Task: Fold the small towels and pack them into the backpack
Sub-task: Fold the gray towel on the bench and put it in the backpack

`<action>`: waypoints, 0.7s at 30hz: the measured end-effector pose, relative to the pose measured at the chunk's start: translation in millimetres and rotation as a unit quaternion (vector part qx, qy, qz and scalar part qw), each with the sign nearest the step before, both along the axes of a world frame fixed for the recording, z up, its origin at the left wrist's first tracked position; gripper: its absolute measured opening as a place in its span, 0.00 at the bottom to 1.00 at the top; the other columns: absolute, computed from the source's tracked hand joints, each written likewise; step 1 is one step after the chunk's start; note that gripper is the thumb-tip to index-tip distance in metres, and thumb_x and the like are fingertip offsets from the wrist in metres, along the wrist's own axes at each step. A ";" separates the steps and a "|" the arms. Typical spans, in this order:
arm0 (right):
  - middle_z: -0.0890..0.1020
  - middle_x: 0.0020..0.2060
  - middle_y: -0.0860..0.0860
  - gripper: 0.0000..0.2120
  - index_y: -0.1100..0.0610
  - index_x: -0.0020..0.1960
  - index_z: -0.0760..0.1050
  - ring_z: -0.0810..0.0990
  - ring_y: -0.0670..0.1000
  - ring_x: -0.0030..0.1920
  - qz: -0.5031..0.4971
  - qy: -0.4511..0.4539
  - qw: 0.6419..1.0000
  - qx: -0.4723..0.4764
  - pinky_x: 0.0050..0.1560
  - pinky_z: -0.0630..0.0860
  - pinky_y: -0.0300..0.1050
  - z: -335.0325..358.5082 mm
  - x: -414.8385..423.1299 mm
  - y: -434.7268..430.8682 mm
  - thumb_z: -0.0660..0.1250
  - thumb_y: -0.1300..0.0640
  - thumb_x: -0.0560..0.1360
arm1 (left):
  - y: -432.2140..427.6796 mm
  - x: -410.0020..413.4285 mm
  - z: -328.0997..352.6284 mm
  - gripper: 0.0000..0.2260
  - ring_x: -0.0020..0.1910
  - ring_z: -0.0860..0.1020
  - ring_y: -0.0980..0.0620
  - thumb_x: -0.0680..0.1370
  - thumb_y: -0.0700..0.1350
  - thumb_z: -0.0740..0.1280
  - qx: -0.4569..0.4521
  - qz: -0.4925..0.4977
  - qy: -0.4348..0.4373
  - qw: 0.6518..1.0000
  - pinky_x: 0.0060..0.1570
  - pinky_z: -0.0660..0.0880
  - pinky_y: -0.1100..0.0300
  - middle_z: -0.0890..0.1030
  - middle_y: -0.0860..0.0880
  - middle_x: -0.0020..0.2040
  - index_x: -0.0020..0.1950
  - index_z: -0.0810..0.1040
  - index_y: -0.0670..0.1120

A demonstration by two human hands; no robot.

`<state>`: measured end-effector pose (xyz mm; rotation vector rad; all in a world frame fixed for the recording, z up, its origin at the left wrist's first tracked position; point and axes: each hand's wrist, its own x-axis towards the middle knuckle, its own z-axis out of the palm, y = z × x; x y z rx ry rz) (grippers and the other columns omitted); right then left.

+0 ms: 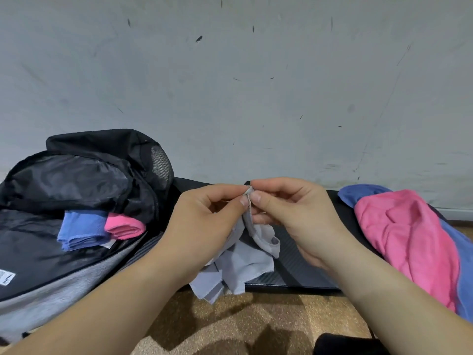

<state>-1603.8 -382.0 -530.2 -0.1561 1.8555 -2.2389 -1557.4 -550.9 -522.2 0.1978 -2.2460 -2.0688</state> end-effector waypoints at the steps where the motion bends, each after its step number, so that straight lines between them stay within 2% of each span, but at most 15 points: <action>1: 0.88 0.41 0.60 0.05 0.60 0.49 0.86 0.86 0.55 0.41 -0.012 0.027 0.999 0.018 0.43 0.85 0.44 -1.3 -1.0 -0.4 0.76 0.66 0.74 | 0.4 0.3 0.2 0.07 0.53 0.87 0.54 0.81 0.40 0.72 0.001 -0.002 -0.002 1.000 0.62 0.82 0.50 0.90 0.51 0.49 0.56 0.89 0.48; 6: 0.87 0.37 0.56 0.01 0.58 0.45 0.85 0.84 0.50 0.35 -0.037 0.126 0.984 0.123 0.38 0.83 0.43 0.8 -0.8 -2.5 0.76 0.61 0.76 | 0.2 -0.8 2.4 0.07 0.51 0.88 0.49 0.81 0.40 0.72 0.021 -0.007 -0.018 1.000 0.59 0.83 0.47 0.90 0.48 0.48 0.53 0.89 0.48; 8: 0.88 0.38 0.55 0.02 0.56 0.45 0.84 0.86 0.54 0.36 -0.038 0.145 0.978 0.147 0.40 0.84 0.47 -0.3 0.5 -4.7 0.75 0.59 0.77 | 0.0 -0.6 2.9 0.05 0.50 0.88 0.47 0.79 0.41 0.74 0.025 -0.013 -0.022 0.999 0.58 0.84 0.45 0.90 0.46 0.46 0.51 0.89 0.48; 10: 0.88 0.39 0.55 0.02 0.56 0.45 0.84 0.87 0.59 0.40 -0.037 0.140 0.979 0.142 0.44 0.85 0.52 -1.7 1.0 -6.0 0.75 0.60 0.77 | 0.4 -0.4 3.3 0.05 0.48 0.89 0.46 0.76 0.41 0.77 0.021 -0.020 -0.021 0.999 0.56 0.85 0.45 0.90 0.46 0.45 0.51 0.89 0.46; 14: 0.87 0.42 0.58 0.03 0.57 0.48 0.83 0.85 0.50 0.40 -0.001 0.105 0.990 0.092 0.41 0.84 0.44 -1.1 -3.3 -3.2 0.73 0.63 0.78 | -0.7 -2.4 5.6 0.02 0.45 0.88 0.48 0.78 0.40 0.76 -0.014 -0.021 -0.008 1.000 0.54 0.85 0.48 0.89 0.45 0.42 0.48 0.88 0.46; 16: 0.86 0.50 0.57 0.09 0.52 0.53 0.84 0.85 0.47 0.48 0.019 0.140 0.982 0.127 0.49 0.83 0.42 -3.8 -9.1 4.6 0.71 0.65 0.79 | -2.2 -4.0 8.9 0.03 0.43 0.87 0.49 0.79 0.41 0.74 -0.002 -0.011 -0.007 1.000 0.50 0.83 0.50 0.89 0.46 0.42 0.46 0.87 0.46; 19: 0.81 0.63 0.44 0.20 0.43 0.65 0.80 0.78 0.43 0.67 0.076 0.233 0.939 0.243 0.69 0.74 0.49 -8.4 -14.9 18.0 0.71 0.62 0.77 | -6.2 -4.8 16.6 0.05 0.42 0.83 0.50 0.80 0.38 0.71 0.044 -0.027 -0.003 0.999 0.49 0.77 0.51 0.86 0.44 0.43 0.44 0.83 0.44; 21: 0.79 0.68 0.41 0.25 0.43 0.70 0.77 0.73 0.42 0.73 0.100 0.235 0.931 0.260 0.76 0.68 0.51 -8.0 -12.6 22.7 0.73 0.61 0.77 | -9.6 -2.9 23.3 0.04 0.45 0.81 0.48 0.76 0.39 0.69 0.078 -0.068 0.001 0.995 0.50 0.76 0.51 0.85 0.43 0.46 0.42 0.80 0.44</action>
